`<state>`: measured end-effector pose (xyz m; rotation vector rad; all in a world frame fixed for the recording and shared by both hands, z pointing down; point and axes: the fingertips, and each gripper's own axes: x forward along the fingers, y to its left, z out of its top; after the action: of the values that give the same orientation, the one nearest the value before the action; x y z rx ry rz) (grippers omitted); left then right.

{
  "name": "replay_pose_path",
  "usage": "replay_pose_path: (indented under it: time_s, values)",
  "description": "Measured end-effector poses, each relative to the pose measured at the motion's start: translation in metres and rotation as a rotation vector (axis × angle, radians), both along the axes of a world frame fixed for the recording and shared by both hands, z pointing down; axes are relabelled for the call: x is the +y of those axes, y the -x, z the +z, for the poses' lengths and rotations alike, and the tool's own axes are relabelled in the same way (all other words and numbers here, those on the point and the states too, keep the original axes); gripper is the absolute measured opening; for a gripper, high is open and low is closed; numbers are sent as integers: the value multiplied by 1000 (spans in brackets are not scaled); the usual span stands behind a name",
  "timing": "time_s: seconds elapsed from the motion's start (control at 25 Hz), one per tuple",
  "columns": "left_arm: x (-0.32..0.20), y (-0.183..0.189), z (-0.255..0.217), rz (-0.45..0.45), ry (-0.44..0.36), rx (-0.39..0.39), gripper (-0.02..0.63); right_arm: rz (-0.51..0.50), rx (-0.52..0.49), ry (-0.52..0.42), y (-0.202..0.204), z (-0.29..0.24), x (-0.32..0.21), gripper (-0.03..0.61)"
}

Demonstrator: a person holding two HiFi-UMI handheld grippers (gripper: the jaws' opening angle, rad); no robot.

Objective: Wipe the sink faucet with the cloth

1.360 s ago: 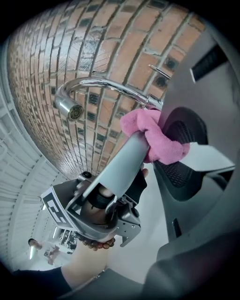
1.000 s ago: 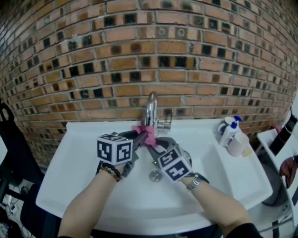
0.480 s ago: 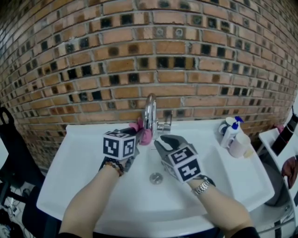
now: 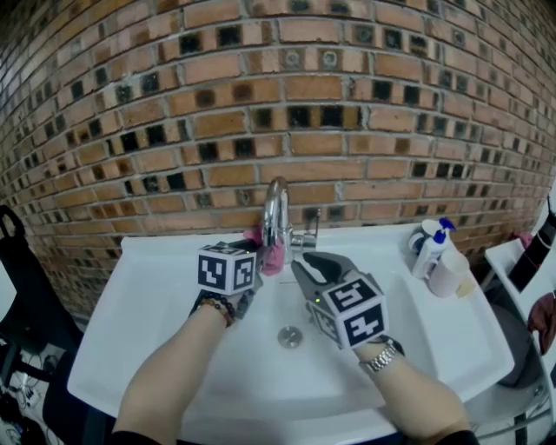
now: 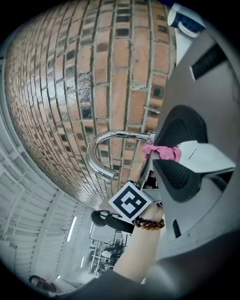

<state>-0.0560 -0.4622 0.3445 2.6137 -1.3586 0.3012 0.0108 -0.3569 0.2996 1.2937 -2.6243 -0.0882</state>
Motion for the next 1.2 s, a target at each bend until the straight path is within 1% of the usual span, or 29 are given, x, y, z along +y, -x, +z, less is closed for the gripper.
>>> replay_pose_path:
  time_s: [0.2,0.4,0.52,0.76,0.96,1.2]
  values:
    - [-10,-2,-4,13,-8,19,67,2,-25,-3,-3,-6,1,98]
    - [-14,-3,-11,44,-24,46,66,-6,-37,-5,-2,-9,2,98]
    - [-16,-2,-18,59,-47,48,66,-11,-38,-6,-1,-9,3,98]
    - [-19,-5,-42,113,-101,85,66,-14,-41,-4,-1,-9,3,98]
    - [-19,-13,-60,146,-142,50,65,-9,-46,-8,-2,-10,2,98]
    - [-17,-13,-83,167,-184,93,66,-13,-48,-8,-2,-11,3,98]
